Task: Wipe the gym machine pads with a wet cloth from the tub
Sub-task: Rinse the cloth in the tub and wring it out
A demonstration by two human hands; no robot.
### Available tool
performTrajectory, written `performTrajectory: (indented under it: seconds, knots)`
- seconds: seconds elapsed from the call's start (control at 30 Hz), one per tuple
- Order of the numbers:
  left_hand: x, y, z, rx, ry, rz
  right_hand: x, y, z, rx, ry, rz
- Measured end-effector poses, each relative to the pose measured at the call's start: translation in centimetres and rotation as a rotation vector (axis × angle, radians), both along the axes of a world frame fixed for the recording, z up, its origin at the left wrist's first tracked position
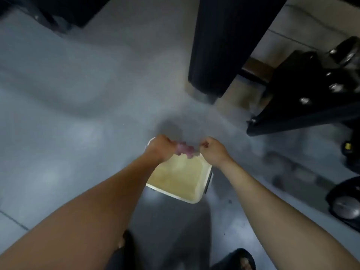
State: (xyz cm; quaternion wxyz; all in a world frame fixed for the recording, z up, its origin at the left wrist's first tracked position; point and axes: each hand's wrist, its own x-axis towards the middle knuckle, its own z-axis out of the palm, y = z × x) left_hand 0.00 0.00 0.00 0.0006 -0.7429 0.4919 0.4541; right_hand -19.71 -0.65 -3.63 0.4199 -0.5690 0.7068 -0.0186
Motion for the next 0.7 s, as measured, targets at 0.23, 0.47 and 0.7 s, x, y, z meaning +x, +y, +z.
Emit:
performTrajectory:
  seconds: [0.23, 0.47, 0.7]
  knots:
    - [-2.2, 0.7, -9.3, -0.027, 0.240, 0.166, 1.4, -2.4, -8.1, 0.102, -0.210, 0.036]
    - [-1.3, 2.5, -4.7, -0.196, 0.639, 0.389, 2.2, -2.3, -5.0, 0.077, -0.447, 0.190]
    - [2.2, 1.0, -8.1, -0.210, 0.455, 0.266, 4.5, 0.6, -4.8, -0.067, -0.430, 0.087]
